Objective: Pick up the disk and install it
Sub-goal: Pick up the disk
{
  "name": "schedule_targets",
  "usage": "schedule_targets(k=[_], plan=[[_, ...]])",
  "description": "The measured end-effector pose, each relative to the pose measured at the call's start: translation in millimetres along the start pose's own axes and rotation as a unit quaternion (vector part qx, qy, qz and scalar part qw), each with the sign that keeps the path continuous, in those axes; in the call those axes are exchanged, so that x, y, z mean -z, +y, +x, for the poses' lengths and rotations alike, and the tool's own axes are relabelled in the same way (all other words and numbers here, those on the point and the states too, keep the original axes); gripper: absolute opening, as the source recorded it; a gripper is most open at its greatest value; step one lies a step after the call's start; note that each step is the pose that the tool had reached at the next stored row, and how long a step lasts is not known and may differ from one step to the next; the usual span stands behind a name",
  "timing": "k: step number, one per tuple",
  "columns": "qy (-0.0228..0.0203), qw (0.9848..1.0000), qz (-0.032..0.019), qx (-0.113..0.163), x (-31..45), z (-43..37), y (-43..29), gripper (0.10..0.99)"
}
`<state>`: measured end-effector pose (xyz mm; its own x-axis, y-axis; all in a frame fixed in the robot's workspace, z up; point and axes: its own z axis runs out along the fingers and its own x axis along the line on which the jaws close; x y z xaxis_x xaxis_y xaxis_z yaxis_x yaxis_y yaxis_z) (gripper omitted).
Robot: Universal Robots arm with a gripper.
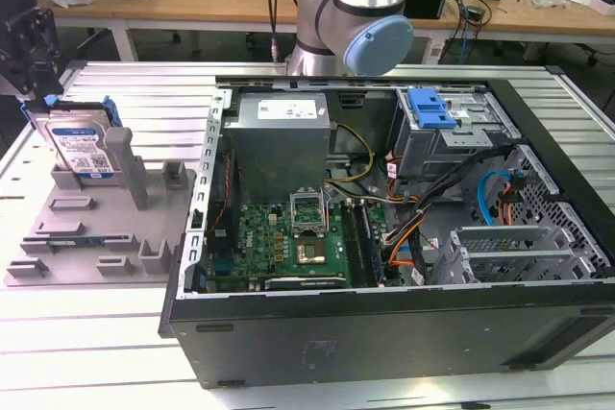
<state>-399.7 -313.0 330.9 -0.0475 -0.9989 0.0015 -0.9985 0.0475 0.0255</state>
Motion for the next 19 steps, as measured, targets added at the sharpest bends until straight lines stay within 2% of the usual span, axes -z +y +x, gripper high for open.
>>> schedule_targets(k=[19], plan=[[0.0001,1.0,0.0,0.0,-9.3,-1.8,1.1,0.482]])
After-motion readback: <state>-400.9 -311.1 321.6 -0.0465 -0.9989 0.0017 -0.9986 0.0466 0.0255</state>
